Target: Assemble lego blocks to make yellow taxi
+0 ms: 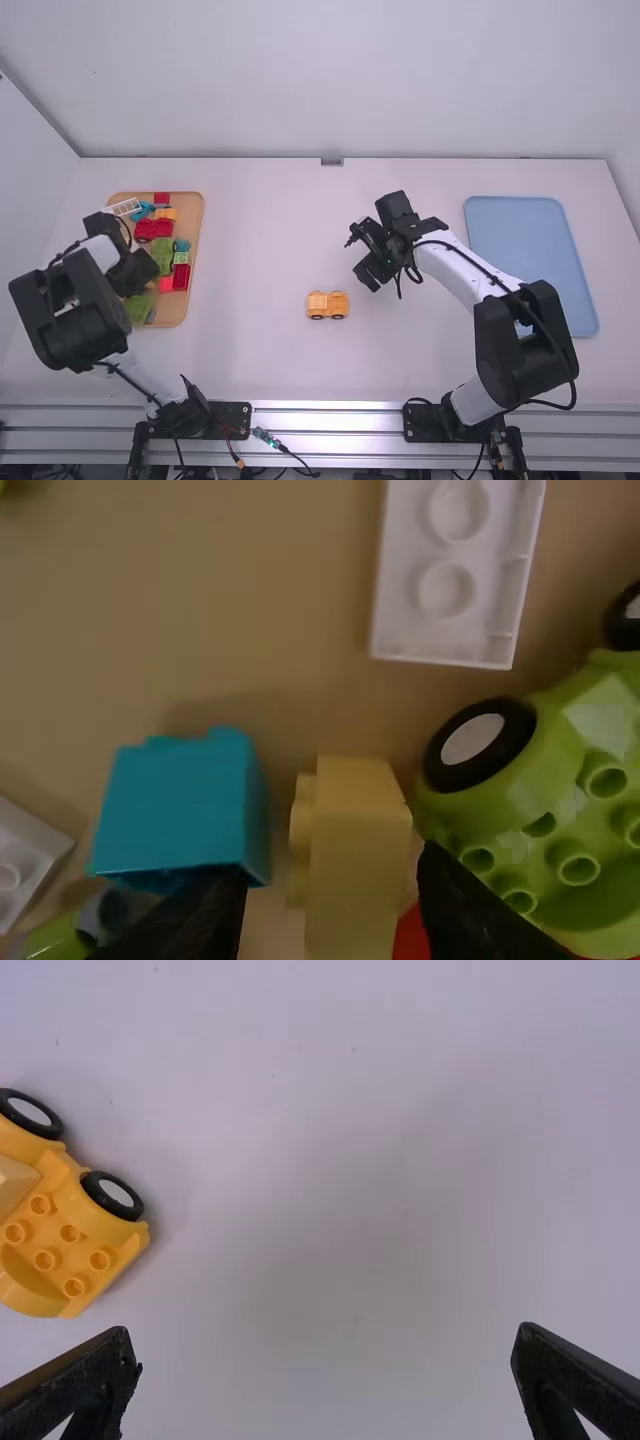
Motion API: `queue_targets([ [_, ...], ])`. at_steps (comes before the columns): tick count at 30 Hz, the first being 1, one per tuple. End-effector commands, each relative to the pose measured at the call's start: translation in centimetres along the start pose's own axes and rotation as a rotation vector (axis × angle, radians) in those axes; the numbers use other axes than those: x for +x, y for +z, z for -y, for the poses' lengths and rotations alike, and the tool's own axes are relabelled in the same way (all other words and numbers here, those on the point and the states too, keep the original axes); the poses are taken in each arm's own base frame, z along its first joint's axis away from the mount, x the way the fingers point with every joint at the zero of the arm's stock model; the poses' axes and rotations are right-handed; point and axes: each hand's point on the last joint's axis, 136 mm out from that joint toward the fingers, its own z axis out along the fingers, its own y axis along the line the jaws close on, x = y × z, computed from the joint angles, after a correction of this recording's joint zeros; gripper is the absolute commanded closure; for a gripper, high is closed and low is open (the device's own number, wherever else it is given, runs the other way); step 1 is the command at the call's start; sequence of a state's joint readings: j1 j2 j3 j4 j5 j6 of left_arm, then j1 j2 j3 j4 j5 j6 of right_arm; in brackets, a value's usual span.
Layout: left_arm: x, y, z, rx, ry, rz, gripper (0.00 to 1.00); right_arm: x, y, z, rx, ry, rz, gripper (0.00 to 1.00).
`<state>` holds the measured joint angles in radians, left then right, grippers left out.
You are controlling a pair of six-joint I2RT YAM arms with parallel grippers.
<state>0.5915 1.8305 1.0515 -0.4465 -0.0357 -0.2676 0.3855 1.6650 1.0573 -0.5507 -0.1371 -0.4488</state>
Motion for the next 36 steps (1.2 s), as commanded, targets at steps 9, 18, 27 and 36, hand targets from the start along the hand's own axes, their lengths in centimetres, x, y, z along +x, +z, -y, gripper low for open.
queue_targets([
  [9,1.7,1.7,0.8,0.056,0.039,-0.030,0.56,-1.2,-1.1,0.4,0.021,-0.003,0.036,0.01],
  [18,2.7,1.6,0.6,0.047,0.027,-0.073,0.50,-1.2,-1.1,0.4,0.022,-0.003,0.036,0.01],
  [27,0.9,0.0,0.7,0.034,0.006,-0.054,0.52,-1.2,-1.1,0.4,0.021,-0.005,0.036,0.01],
  [36,1.5,0.7,0.5,0.034,0.010,-0.050,0.50,-1.2,-1.1,0.4,0.021,-0.005,0.036,0.01],
])
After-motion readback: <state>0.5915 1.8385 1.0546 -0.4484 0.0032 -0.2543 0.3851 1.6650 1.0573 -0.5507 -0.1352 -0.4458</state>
